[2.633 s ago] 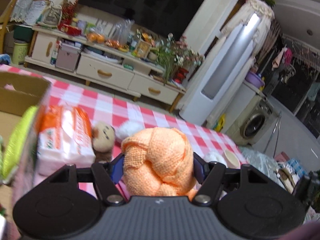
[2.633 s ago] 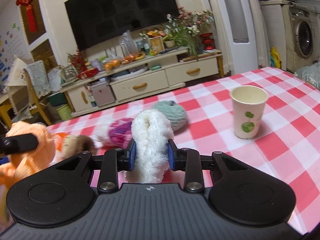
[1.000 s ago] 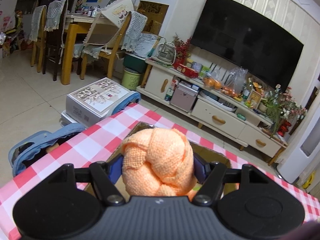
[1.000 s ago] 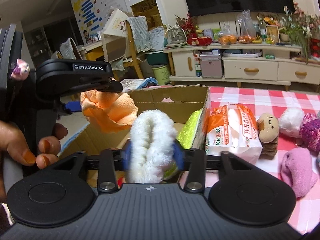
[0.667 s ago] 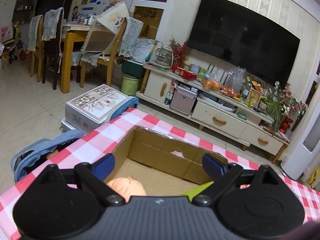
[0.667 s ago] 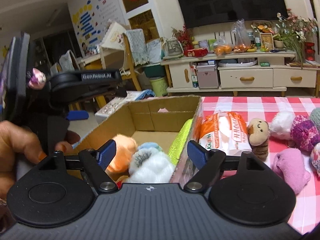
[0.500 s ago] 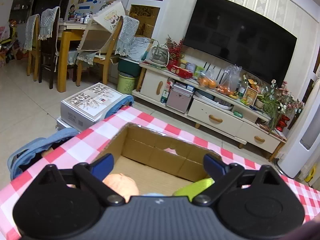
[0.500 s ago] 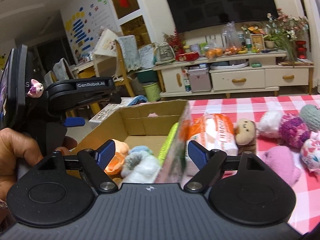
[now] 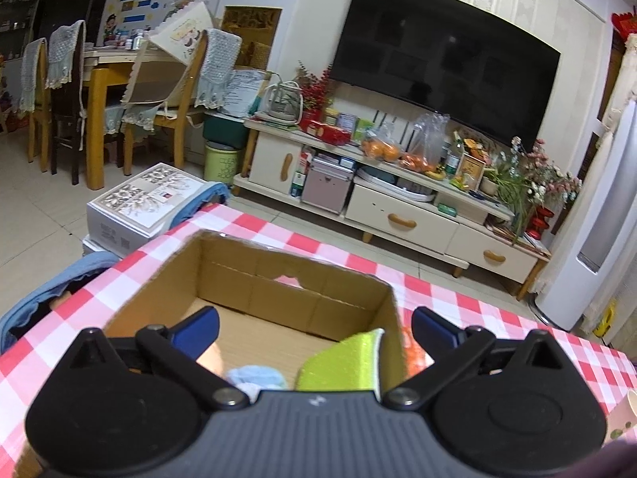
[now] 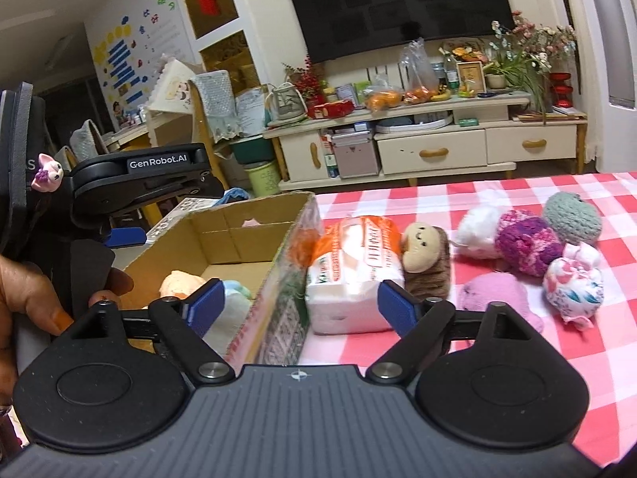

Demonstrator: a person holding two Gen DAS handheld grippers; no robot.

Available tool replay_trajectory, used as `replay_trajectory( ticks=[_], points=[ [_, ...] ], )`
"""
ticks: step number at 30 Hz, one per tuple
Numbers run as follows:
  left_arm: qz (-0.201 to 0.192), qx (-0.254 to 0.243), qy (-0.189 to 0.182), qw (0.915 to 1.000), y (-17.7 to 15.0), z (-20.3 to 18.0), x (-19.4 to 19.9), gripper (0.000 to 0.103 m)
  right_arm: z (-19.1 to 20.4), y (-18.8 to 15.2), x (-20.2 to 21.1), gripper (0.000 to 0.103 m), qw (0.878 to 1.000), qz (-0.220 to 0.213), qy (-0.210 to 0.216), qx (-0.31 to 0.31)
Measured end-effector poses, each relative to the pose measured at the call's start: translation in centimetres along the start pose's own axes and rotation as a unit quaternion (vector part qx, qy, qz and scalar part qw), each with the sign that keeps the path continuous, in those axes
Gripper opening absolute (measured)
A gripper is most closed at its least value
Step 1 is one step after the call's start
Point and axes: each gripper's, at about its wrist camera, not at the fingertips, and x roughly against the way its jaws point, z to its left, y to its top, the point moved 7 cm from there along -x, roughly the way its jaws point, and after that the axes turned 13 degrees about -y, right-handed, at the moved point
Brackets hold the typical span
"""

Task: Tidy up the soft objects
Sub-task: 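Move both tools from the box back over the soft items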

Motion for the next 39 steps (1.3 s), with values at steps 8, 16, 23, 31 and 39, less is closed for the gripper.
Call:
replay_trajectory(
  ticks=[8,16,23,31,39],
  points=[
    [0.011,-0.018,-0.017,0.9996,-0.8,-2.1,-0.5,0.102,-1.4,0.0,0.7,0.103,1.0,-0.014,-0.021,-0.013],
    [0.021,-0.037,-0.031,0.9986,-1.8,-4.2,-0.9,0.102,-1.8,0.0,1.1,0.103,0.998,-0.036,-0.042,-0.014],
    [0.024,-0.062,-0.043,0.9969,-2.3,-5.8,-0.9,0.102,-2.1,-0.1,1.4,0.103,0.997,-0.049,-0.052,-0.014],
    [0.026,-0.067,-0.045,0.9964,-2.6,-6.6,-1.3,0.102,-2.9,-0.4,1.5,0.103,0.996,-0.055,-0.062,-0.02],
    [0.03,-0.084,-0.055,0.9945,-3.3,-8.4,-1.6,0.102,-4.3,-0.7,1.6,0.103,0.996,-0.05,-0.074,-0.03]
  ],
)
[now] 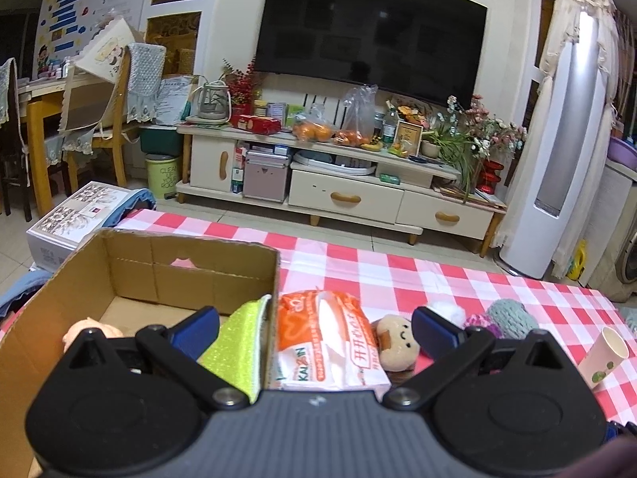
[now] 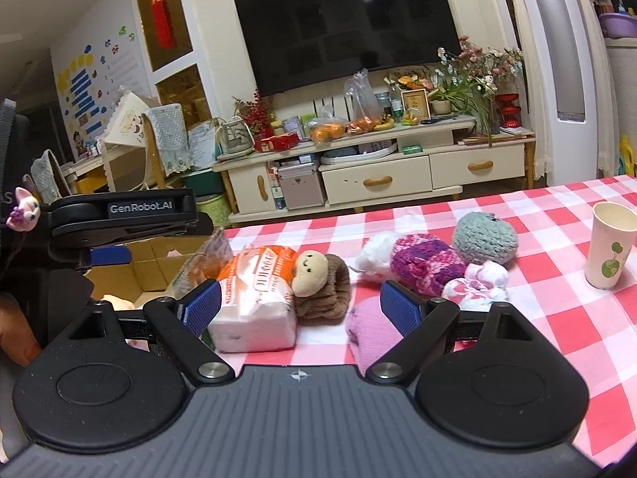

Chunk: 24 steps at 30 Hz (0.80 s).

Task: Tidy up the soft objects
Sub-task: 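Move both tools from the box back over the soft items, then grasp the pink sock with the left gripper while the right gripper grasps the floral cloth bundle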

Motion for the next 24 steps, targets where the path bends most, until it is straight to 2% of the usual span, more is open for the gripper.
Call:
replay_trajectory(
  ticks=[24],
  points=[
    [0.029,-0.065,-0.024,0.9972,-2.3,-5.6,-2.5,0.102,-5.9,-0.8,-0.7,0.103,0.996,0.007,-0.072,-0.041]
  ],
)
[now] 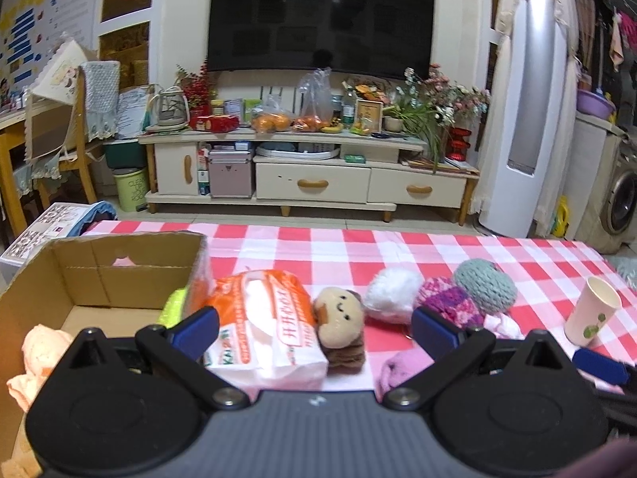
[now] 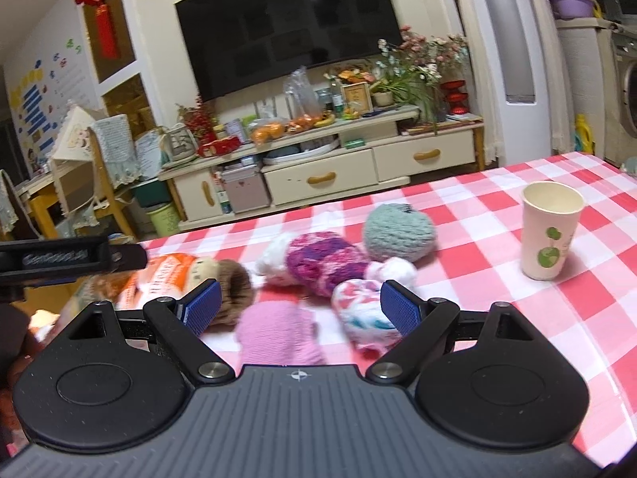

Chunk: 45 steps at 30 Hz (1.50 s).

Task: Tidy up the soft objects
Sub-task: 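Grasp the pink sock with the left gripper while the right gripper grasps the floral cloth bundle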

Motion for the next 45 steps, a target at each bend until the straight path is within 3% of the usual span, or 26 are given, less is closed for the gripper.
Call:
replay_trajectory(
  ticks=[6,17,28,45],
  points=[
    [0.017,-0.019,-0.018,0.9995,-0.9,-2.0,-0.9,0.102,-2.8,0.0,-1.6,0.103,1.0,0.007,-0.016,-0.026],
    [0.075,-0.046,-0.059,0.9944,-3.9,-5.8,-4.0,0.102,-4.9,-1.4,-5.7,0.103,0.995,0.073,0.014,-0.071],
    [0.119,-0.03,-0.045,0.9915,-5.9,-6.2,-7.6,0.102,-3.9,-1.2,-7.9,0.103,0.993,0.094,0.043,-0.062],
    [0.142,0.008,-0.029,0.9894,-6.8,-5.3,-10.4,0.102,-3.5,-1.7,-8.2,0.103,0.989,0.123,0.048,-0.06]
  ],
)
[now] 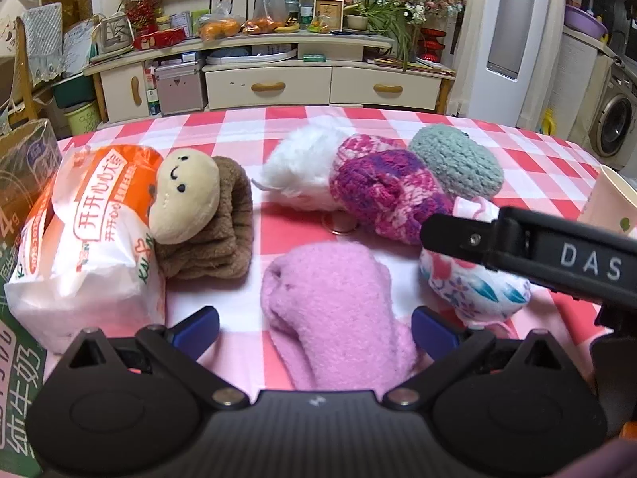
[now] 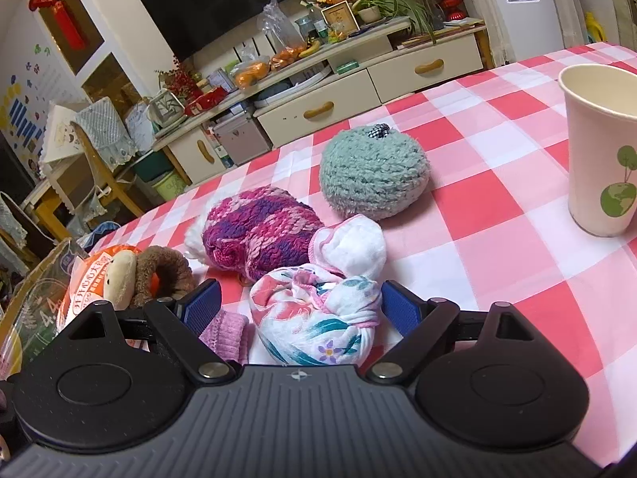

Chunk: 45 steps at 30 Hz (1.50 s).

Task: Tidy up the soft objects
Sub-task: 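Grasp the pink sock with the left gripper while the right gripper grasps the floral cloth bundle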

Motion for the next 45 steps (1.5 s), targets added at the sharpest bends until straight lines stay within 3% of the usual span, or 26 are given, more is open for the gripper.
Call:
replay_trajectory(
  ticks=[8,14,16,19,22,31,45],
  points=[
    [0.006,0.028,-0.007,0.9996,0.2,0.8,-0.5,0.093,0.1,-0.2,-0.2,0.103,1.0,0.007,-0.007,0.011],
    [0.006,0.024,-0.008,0.9997,0.3,0.9,-0.1,0.075,0.0,-0.1,0.0,0.103,1.0,0.001,-0.019,0.024],
    [0.005,0.022,-0.014,0.9997,0.4,0.8,0.1,0.063,0.0,-0.2,0.0,0.097,0.999,-0.001,-0.025,0.032],
    [0.007,0.022,-0.019,0.9996,0.3,0.9,0.3,0.058,-0.1,-0.2,0.0,0.087,0.999,-0.002,-0.031,0.042],
    [0.006,0.024,-0.023,0.9994,0.2,1.0,0.5,0.054,-0.1,-0.4,0.2,0.085,0.999,-0.003,-0.03,0.045],
    [0.004,0.032,-0.037,0.9988,-0.3,1.5,1.8,0.05,-0.1,-0.7,0.7,0.083,0.999,-0.005,-0.03,0.044],
    [-0.037,0.042,-0.07,0.9959,0.8,2.0,5.5,0.05,0.4,-1.6,1.7,0.083,0.998,-0.006,-0.031,0.057]
  ],
)
